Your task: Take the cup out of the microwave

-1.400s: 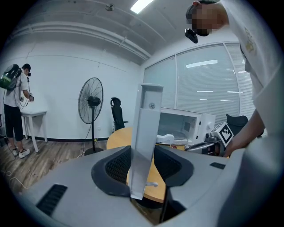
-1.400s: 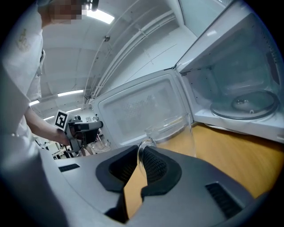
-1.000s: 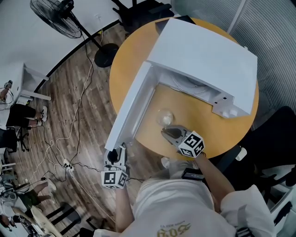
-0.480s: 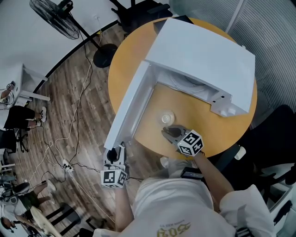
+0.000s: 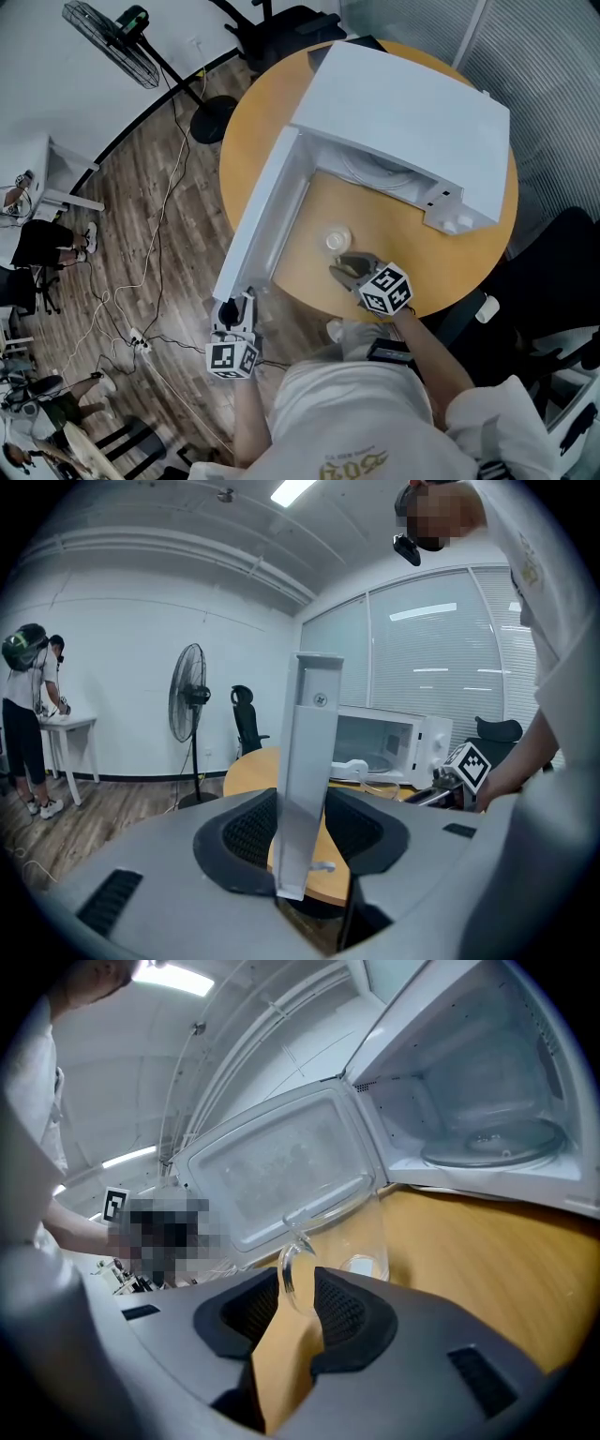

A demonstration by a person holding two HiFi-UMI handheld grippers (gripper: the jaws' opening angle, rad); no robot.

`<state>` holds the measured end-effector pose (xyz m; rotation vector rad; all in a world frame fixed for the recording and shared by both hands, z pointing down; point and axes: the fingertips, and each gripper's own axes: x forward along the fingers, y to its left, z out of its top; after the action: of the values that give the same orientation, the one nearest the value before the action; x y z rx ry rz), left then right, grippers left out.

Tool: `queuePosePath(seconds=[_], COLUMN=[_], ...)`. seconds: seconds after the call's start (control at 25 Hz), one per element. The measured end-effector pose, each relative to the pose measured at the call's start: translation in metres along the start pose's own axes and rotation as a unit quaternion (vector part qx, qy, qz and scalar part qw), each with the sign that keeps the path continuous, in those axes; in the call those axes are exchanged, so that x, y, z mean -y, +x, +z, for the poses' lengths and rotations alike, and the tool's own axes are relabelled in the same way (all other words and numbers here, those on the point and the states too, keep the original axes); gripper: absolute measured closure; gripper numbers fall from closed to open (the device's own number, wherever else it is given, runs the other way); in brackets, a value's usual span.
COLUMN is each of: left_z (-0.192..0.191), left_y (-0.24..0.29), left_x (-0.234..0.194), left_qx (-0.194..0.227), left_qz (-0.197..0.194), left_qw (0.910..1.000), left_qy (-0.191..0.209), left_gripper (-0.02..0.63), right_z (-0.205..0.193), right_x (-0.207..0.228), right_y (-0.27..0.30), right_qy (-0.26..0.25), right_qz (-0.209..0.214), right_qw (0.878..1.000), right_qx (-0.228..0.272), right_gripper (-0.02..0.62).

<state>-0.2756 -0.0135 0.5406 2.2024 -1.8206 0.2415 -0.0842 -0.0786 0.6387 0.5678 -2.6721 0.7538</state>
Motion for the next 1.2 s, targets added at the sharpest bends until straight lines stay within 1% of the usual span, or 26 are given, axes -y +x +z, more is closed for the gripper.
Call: queuePosePath(seconds=[0.2,0.44,0.72,0.8,0.88,1.0,1.04,1.08,1.2], left_z=[0.0,-0.001,-0.004,-0.005,-0.004,-0.004,-0.004,-0.004,-0.005], left_y=[0.0,0.0,0.002,0.0,-0.001,0.0,0.0,0.0,0.001], left_x=[0.001,0.001,0.008,0.008,0.008,0.011,0.011,0.012,0.015], left_qx=[0.0,0.0,-0.01,-0.012,-0.011,-0.006,-0.006,-0.007,-0.011], left_qz=[0.0,0.003,0.015,0.016,0.017,0.016,0.016,0.015,0.014], left_qw=[1.0,1.0,0.9998,0.9998,0.9998,0.9998,0.9999,0.9999,0.9998], left_qy=[0.003,0.0,-0.002,-0.001,0.0,-0.001,0.0,0.002,0.008], left_gripper=[0.436,0.436,0.436,0.435,0.436,0.436,0.436,0.436,0.437], right_z=[0.002,0.002,0.012,0.02,0.033,0.05,0.054,0.059,0.072], right_x=[0.0,-0.007,-0.014,-0.016,-0.014,-0.011,-0.011,-0.012,-0.018], right_y=[-0.004,-0.015,-0.039,-0.049,-0.06,-0.077,-0.082,-0.087,-0.097], right_qy=[-0.005,-0.037,-0.031,-0.036,-0.053,-0.076,-0.079,-0.081,-0.087], right_qz=[-0.005,-0.009,-0.025,-0.048,-0.083,-0.132,-0.145,-0.155,-0.174], right_qw=[1.0,0.999,0.999,0.998,0.995,0.987,0.984,0.982,0.978], right_qx=[-0.001,-0.018,-0.009,0.011,0.033,0.054,0.06,0.066,0.079], right_gripper=[0.466,0.465,0.471,0.475,0.523,0.544,0.559,0.583,0.584])
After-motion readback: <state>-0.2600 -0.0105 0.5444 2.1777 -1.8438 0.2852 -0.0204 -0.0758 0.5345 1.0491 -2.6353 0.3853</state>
